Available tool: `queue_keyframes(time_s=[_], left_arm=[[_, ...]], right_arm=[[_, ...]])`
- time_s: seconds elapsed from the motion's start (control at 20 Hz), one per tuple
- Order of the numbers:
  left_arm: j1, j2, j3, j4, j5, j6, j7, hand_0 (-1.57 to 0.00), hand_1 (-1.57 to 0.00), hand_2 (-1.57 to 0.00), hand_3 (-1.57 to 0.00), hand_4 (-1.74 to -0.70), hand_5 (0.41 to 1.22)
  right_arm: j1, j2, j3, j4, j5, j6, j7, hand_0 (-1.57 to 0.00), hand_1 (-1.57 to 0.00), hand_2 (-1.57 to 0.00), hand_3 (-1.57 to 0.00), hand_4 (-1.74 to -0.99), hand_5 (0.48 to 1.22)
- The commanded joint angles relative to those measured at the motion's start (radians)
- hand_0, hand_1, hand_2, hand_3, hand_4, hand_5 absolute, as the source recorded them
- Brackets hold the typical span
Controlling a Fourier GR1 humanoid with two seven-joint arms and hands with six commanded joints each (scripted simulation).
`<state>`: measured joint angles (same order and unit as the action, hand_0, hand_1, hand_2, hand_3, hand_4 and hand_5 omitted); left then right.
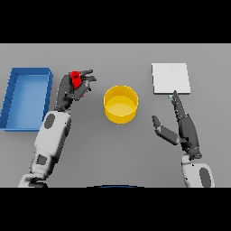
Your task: Pick up the red beaker and tilt it to pour out 1 green nut into yellow bowl. Pick up the yellow bowl and place it on the metallic measuring scale.
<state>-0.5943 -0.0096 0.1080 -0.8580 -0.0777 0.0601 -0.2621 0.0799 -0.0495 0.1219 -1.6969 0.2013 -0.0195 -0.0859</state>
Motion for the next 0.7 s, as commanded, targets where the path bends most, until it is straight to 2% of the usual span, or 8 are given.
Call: queue_keyframes(time_s=[0.0,0.1,0.2,0.3,0.35,0.55,0.65], left_arm=[[-0.002,0.008,-0.005,-0.027,0.005,-0.005,0.024,-1.54,-1.54,-1.54,-1.53,-1.7,1.135],[-0.001,0.024,-0.026,-0.078,0.008,-0.019,0.055,-1.55,-1.55,-1.55,-1.54,-1.71,1.132],[-0.01,0.041,-0.056,-0.095,-0.014,-0.02,0.081,-1.56,-1.56,-1.56,-1.55,-1.72,1.13],[-0.011,0.066,-0.072,-0.104,-0.027,-0.029,0.099,-1.56,-1.56,-1.56,-1.55,-1.72,1.133],[-0.012,0.079,-0.078,-0.108,-0.031,-0.034,0.102,-1.56,-1.56,-1.56,-1.55,-1.72,1.135],[-0.024,0.141,-0.139,-0.129,-0.093,-0.053,0.125,-1.56,-1.56,-1.56,-1.56,-1.73,1.134],[-0.039,0.178,-0.197,-0.147,-0.155,-0.058,0.167,-1.56,-1.57,-1.57,-1.56,-1.73,1.124]], right_arm=[[-0.007,0.003,0.001,0.006,0.005,-0.005,-0.002,0.0,0.0,0.0,0.0,-1.233,0.644],[-0.009,0.001,0.005,0.005,0.015,-0.007,0.002,0.0,0.0,0.0,0.0,-1.227,0.647],[-0.001,-0.011,0.0,0.004,0.023,-0.012,-0.032,0.0,0.0,0.0,0.0,-1.219,0.653],[-0.001,-0.007,0.012,-0.009,0.039,-0.019,-0.037,0.0,0.0,0.0,0.0,-1.219,0.659],[-0.004,-0.012,0.004,-0.005,0.035,-0.018,-0.023,0.0,0.0,0.0,0.0,-1.219,0.66],[-0.004,-0.015,0.0,0.014,0.042,-0.026,-0.034,0.0,0.0,0.0,0.0,-1.21,0.664],[-0.002,-0.014,0.005,-0.003,0.042,-0.021,-0.016,0.0,0.0,0.0,0.0,-1.199,0.658]])
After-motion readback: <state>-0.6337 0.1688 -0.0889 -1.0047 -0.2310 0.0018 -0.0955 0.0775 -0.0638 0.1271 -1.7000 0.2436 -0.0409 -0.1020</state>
